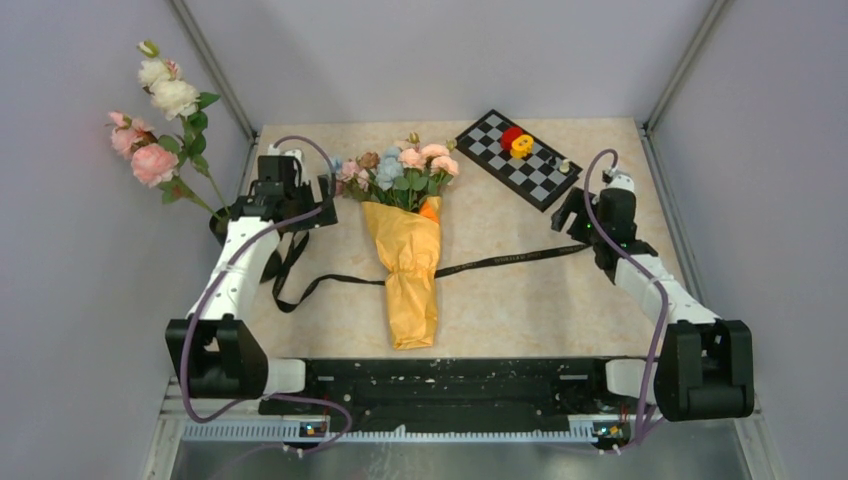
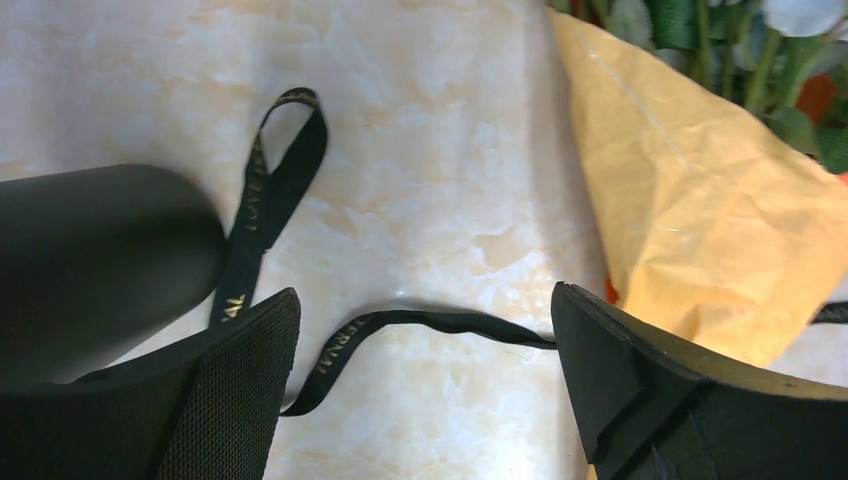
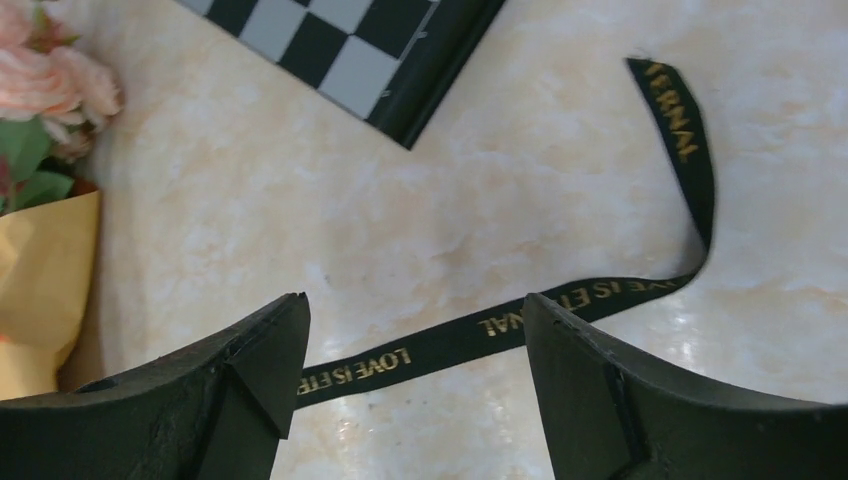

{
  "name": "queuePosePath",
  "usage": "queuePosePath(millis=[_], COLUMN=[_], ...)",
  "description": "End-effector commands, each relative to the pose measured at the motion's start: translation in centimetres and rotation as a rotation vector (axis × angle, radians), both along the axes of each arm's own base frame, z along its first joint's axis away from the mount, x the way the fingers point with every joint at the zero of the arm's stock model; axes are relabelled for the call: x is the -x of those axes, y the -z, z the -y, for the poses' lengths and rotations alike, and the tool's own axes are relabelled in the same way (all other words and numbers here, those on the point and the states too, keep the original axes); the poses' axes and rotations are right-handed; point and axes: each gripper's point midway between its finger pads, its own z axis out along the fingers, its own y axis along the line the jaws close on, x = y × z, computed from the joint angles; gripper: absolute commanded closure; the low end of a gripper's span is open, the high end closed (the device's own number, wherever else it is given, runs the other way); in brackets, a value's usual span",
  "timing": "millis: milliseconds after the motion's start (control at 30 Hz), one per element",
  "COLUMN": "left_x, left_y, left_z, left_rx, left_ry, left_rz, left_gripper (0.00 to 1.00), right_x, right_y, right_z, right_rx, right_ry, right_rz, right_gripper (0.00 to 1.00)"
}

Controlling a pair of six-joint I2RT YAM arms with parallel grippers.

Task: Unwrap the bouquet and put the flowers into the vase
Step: Place the ribbon at the center of the board.

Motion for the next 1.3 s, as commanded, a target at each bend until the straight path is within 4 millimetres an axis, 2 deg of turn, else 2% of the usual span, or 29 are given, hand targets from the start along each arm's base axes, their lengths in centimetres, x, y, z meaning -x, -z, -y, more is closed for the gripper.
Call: queuePosePath(millis=[0, 200, 333, 500, 633, 767, 900, 1267], left_x=[-0.6, 0.3, 1.9, 3.8, 4.8, 5.6, 6.0, 6.0], left_y=[-2.4, -3.0, -1.6, 0.4, 2.4, 4.9, 6.7, 9.1], left_z=[2.7, 6.1, 9.5, 14.5, 16.5, 17.0, 17.1, 17.7], left_rx=[0.119, 0.26, 0.454, 0.607, 0.631, 0.625, 0.612, 0.611], left_ry=[0.087, 0.197, 0.221, 0.258, 0.246, 0.218, 0.198, 0.205], left_rz=[0.098, 0.149, 0.109, 0.085, 0.035, -0.032, -0.079, -0.138], left_gripper=[0.01, 0.01, 0.01, 0.01, 0.01, 0.01, 0.01, 0.01], right_x=[0.3, 3.9, 6.5, 9.0, 10.3, 11.3, 12.2, 13.4], right_y=[-1.9, -1.4, -1.8, -1.7, -0.5, 0.6, 1.6, 4.5], right_z=[-5.1, -13.1, -17.8, -22.1, -24.6, -26.5, -28.2, -31.7], right_rx=[-0.141, -0.241, -0.404, -0.515, -0.563, -0.606, -0.648, -0.672], right_ry=[-0.233, -0.463, -0.57, -0.656, -0.708, -0.739, -0.762, -0.794], right_rz=[0.077, 0.077, 0.087, 0.076, 0.027, -0.021, -0.057, -0.136], right_gripper=[0.2, 0.21, 0.21, 0.21, 0.23, 0.26, 0.28, 0.33])
